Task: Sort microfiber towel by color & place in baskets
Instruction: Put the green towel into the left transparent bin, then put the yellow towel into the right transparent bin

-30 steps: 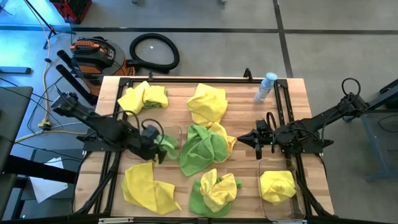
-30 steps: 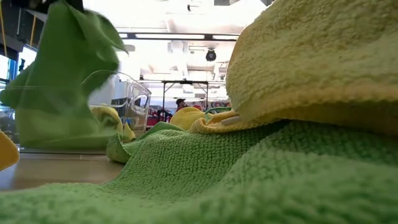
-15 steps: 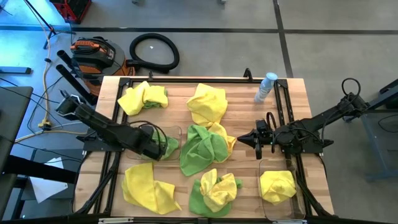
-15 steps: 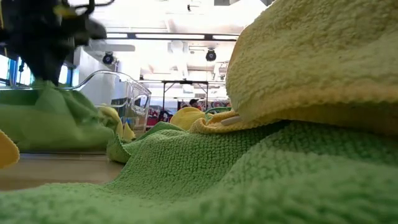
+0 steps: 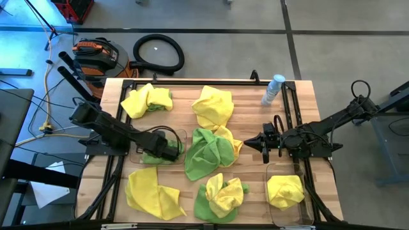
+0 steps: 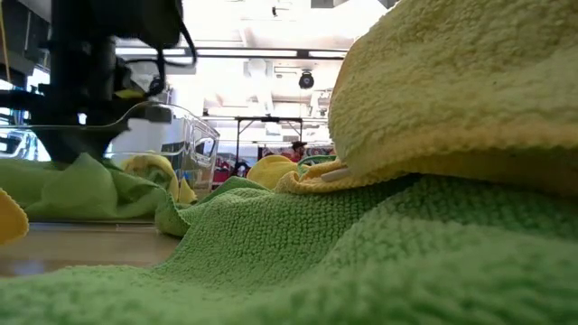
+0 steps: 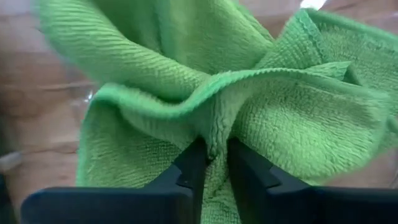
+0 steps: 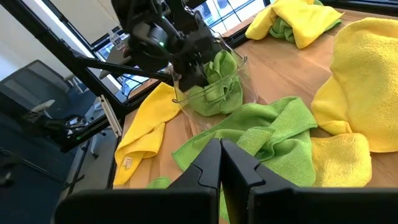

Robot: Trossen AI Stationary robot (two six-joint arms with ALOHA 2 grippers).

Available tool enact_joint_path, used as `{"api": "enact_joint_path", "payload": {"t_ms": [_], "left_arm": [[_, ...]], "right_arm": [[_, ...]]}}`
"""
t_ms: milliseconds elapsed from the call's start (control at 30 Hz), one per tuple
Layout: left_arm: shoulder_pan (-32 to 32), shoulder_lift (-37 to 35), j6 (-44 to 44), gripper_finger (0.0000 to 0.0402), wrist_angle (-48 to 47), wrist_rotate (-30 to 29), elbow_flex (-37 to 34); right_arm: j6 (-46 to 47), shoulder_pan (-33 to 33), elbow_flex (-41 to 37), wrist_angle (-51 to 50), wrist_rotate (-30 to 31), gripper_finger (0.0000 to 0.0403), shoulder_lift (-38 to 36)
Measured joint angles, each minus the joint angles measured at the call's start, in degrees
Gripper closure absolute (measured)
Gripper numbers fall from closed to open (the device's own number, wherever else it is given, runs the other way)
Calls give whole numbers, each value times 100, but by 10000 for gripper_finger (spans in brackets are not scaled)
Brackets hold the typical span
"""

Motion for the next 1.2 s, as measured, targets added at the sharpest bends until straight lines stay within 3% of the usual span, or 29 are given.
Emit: {"api": "enact_joint_path", "payload": {"t_ms": [333, 667, 833, 967, 1200], "left_arm": [[113, 263, 81, 286, 380, 91, 0], [-43, -474, 577, 284, 345, -86, 291], [-212, -860, 168, 284, 92, -50, 306], [-314, -921, -152, 284, -130, -27, 306], [-322, -923, 35, 284, -391, 232, 306]], "right_arm": [[-2, 2, 0, -6, -4, 402, 1], [-2, 2, 0, -46, -5, 402, 0], [-24, 2, 0, -46, -4, 402, 0], [-32, 1, 0, -46, -4, 402, 0], [-47, -26, 0, -46, -4, 402, 0]]}}
